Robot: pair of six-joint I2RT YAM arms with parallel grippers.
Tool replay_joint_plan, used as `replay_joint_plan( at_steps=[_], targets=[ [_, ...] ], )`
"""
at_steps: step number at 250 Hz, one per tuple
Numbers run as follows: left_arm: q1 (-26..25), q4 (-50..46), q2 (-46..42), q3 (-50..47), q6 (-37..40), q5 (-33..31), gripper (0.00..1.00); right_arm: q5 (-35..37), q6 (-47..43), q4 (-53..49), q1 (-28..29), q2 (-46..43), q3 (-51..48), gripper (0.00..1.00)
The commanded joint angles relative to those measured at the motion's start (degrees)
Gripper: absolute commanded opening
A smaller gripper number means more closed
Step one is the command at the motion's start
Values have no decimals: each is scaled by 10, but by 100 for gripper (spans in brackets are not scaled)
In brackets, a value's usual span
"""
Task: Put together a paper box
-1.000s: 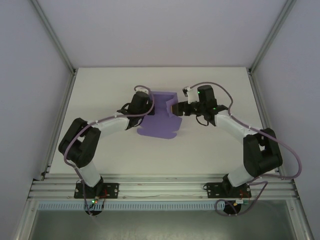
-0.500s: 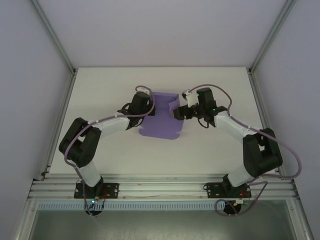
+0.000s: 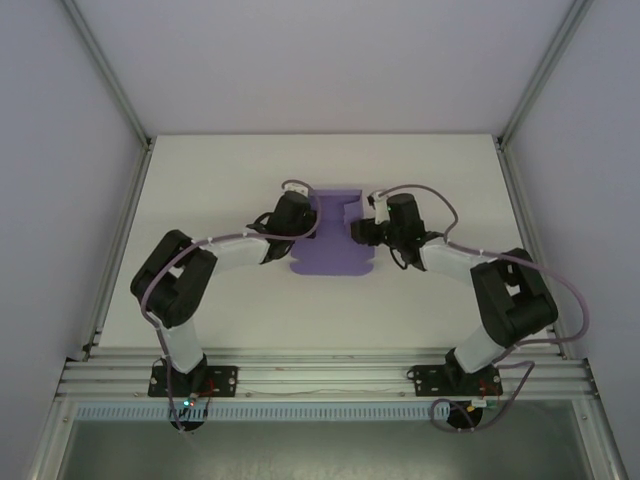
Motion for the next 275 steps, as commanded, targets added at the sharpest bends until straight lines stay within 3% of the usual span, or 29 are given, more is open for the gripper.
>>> replay_joint_plan(
  at_steps=[1, 57, 81, 138, 175, 216, 275],
  targets=[
    [-21, 4, 8, 14, 23, 17, 0, 94, 30, 76, 5, 13, 20, 47],
    [-30, -3, 25, 29, 27, 23, 0, 108, 36, 90, 15, 48, 36, 37],
    [-31, -14, 36, 38, 28, 25, 0, 78, 14, 86, 16, 54, 39, 46],
    [-31, -44, 48, 40, 46, 8, 0, 72, -53, 23, 6, 33, 37, 49],
    [-31, -68, 56, 45, 62, -3, 0, -31, -89, -22, -18, 29, 46, 59],
    [-31, -75, 58, 47, 63, 0, 0, -39, -85, -32, -32, 30, 47, 64],
    [-31, -87, 84, 57, 61, -7, 0, -133, -94, -7, -39, 45, 46, 68]
  ],
)
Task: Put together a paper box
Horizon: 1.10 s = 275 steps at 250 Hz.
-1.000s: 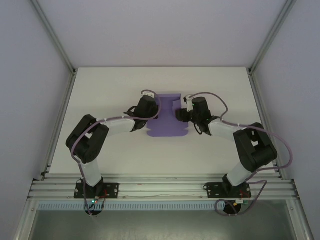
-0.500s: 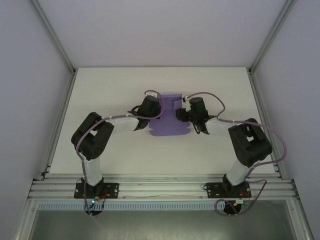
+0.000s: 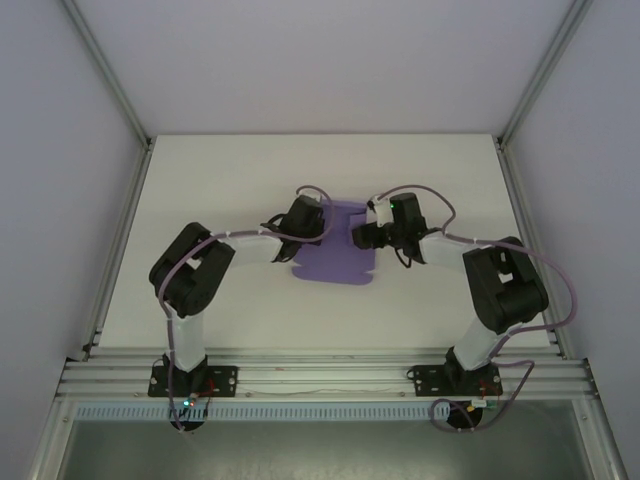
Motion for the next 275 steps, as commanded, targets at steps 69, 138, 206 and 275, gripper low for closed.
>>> replay_joint_plan(
  at_steps=[69, 138, 206, 275],
  targets=[
    [-12, -36, 16, 7, 20, 9, 0, 75, 33, -22, 1, 38, 58, 61],
    [-12, -38, 20, 14, 21, 7, 0, 210, 92, -47, 39, 77, 59, 48],
    [-12, -37, 10, 7, 14, -3, 0, 305, 162, -33, 43, 84, 75, 28],
    [-13, -47, -2, 0, -7, -37, 0, 549, 326, -197, 55, 101, 117, 19]
  ],
)
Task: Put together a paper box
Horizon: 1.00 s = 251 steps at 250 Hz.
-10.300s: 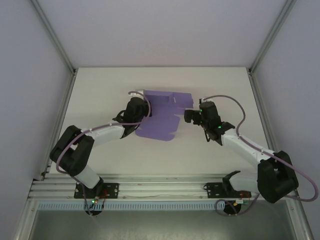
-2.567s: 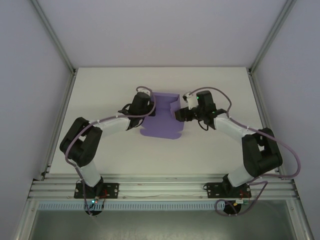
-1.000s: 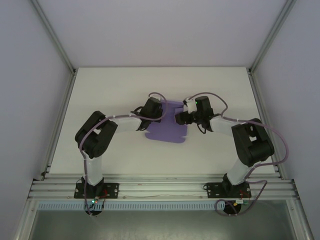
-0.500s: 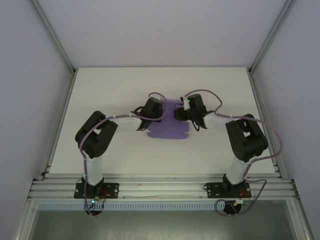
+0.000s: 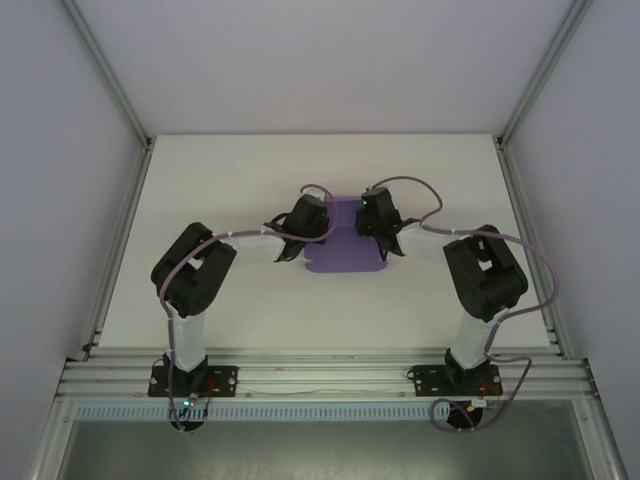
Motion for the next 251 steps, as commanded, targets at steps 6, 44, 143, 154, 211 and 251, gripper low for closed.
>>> replay_joint_plan(
  at_steps=[6, 44, 143, 154, 211, 251],
  targets=[
    [-2, -56, -5, -9, -2, -38, 0, 246, 133, -170, -19, 33, 26, 17],
    [-2, -59, -5, -12, -16, -48, 0, 362, 203, -288, -11, 62, 69, 16],
    [-2, -61, -26, -14, -29, -59, 0, 464, 262, -301, -5, 87, 78, 29],
    [-2, -61, -25, -15, -29, -57, 0, 444, 230, -244, -5, 74, 57, 31],
    [-2, -59, -27, -15, -30, -53, 0, 235, 72, 74, -15, -25, -87, 40],
    [-2, -59, -22, -11, -32, -48, 0, 126, 19, 117, -23, -76, -116, 52]
  ],
)
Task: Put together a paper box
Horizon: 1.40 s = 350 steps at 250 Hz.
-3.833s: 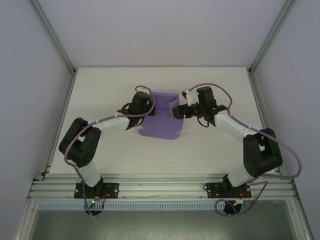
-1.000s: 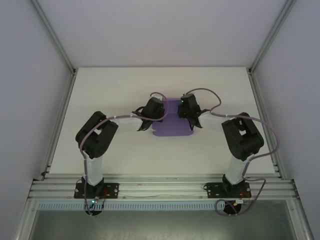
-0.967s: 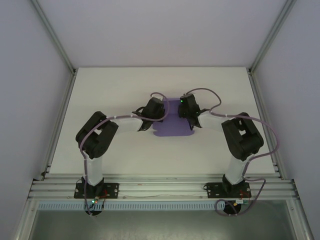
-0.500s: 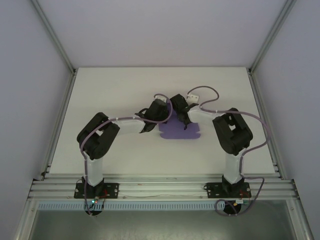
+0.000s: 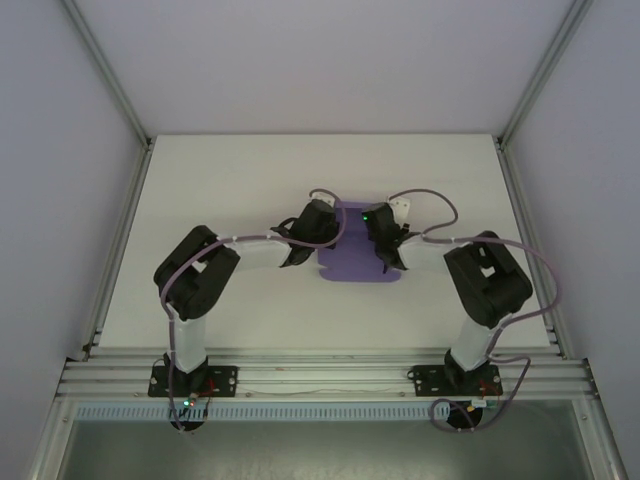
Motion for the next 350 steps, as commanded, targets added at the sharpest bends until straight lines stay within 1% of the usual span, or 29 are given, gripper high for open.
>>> replay_joint_plan(
  at_steps=[1, 16, 29, 47, 71, 96, 136, 144, 161, 167, 180, 202, 212, 217, 228, 234, 256, 304, 350],
  targets=[
    [26, -72, -20, -12, -8, -62, 0, -37, -67, 57, -33, -41, -23, 52],
    [27, -74, -20, -11, -8, -65, 0, -77, -84, 59, -34, -63, -34, 56],
    [27, -77, -20, -8, -10, -70, 0, -135, -105, 53, -37, -85, -46, 66],
    [27, -79, -19, -8, -10, -74, 0, -205, -122, 33, -39, -115, -55, 75],
    [27, -79, -16, -7, -12, -75, 0, -258, -125, 26, -41, -161, -80, 84],
    [26, -83, -11, -3, -14, -78, 0, -273, -125, 20, -48, -213, -110, 92],
    [27, -85, -9, -1, -13, -77, 0, -255, -103, -8, -82, -302, -150, 92],
    [27, -85, -9, -2, -12, -78, 0, -256, -99, -9, -93, -320, -161, 91],
    [27, -85, -9, -1, -12, -80, 0, -279, -86, -9, -122, -351, -182, 78],
    [27, -85, -9, -1, -11, -78, 0, -300, -90, -9, -133, -357, -188, 75],
    [27, -84, -9, -1, -11, -75, 0, -354, -96, -9, -151, -359, -194, 73],
    [27, -81, -10, -1, -10, -72, 0, -457, -126, -9, -161, -336, -178, 72],
    [27, -82, -9, 0, -10, -71, 0, -474, -127, -19, -161, -311, -159, 71],
    [27, -82, -10, 0, -10, -70, 0, -474, -122, -29, -161, -298, -148, 67],
    [27, -83, -9, -2, -11, -71, 0, -472, -117, -50, -161, -265, -121, 56],
    [27, -83, -9, -1, -11, -71, 0, -471, -115, -63, -161, -246, -108, 53],
    [27, -81, -11, -5, -13, -71, 0, -489, -108, -82, -161, -186, -75, 52],
    [27, -82, -10, -2, -11, -67, 0, -580, -125, -5, -162, -103, -62, 50],
    [27, -85, -10, 1, -11, -66, 0, -614, -126, 19, -161, -30, -32, 48]
  ],
)
